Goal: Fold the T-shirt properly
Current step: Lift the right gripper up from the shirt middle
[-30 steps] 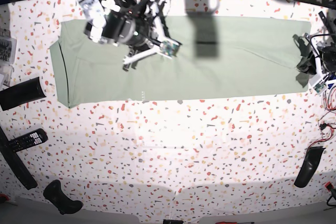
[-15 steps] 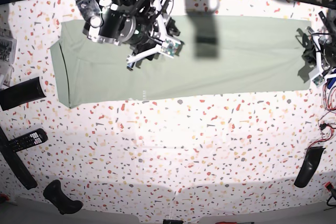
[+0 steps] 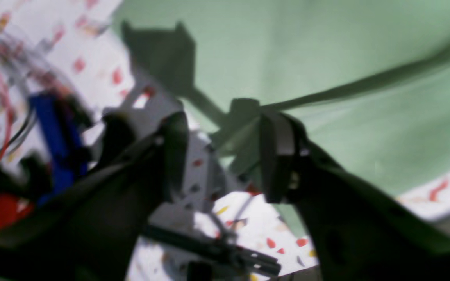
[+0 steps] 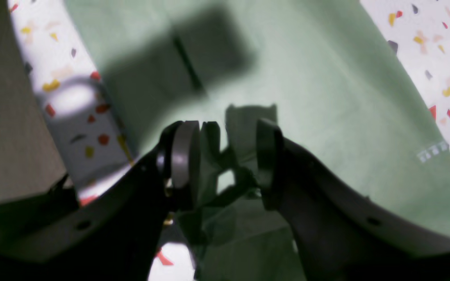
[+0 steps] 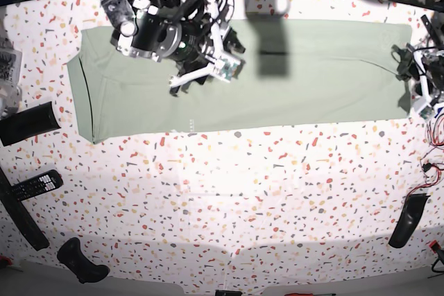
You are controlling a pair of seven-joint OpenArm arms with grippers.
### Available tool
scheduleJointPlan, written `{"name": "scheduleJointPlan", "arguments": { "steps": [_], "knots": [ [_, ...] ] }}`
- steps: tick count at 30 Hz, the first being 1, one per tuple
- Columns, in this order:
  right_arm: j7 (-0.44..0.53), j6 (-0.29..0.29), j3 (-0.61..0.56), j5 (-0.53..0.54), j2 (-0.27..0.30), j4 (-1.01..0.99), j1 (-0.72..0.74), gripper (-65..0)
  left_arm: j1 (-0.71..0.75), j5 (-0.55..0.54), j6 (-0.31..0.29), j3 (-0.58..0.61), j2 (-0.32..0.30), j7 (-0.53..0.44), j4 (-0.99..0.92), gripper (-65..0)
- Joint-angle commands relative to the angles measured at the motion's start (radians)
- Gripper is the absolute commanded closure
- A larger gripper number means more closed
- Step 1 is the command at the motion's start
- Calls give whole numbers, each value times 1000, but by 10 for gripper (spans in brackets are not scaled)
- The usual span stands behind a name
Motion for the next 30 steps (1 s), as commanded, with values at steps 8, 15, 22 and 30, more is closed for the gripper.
{"name": "scheduleJointPlan", "arguments": {
  "steps": [8, 15, 22, 30],
  "knots": [
    [101, -126, 6, 81, -54, 19, 61, -231, -16, 356, 397, -11, -24, 44, 13, -329],
    [97, -130, 6, 81, -111, 19, 85, -231, -16, 550, 630, -11, -24, 87, 13, -329],
    [87, -163, 42, 40, -114, 30, 85, -231, -16, 312, 565, -11, -19, -5, 13, -329],
    [20, -216, 290, 85, -137, 137, 70, -231, -16, 86, 432, -11, 63, -77, 13, -329]
  ]
}}
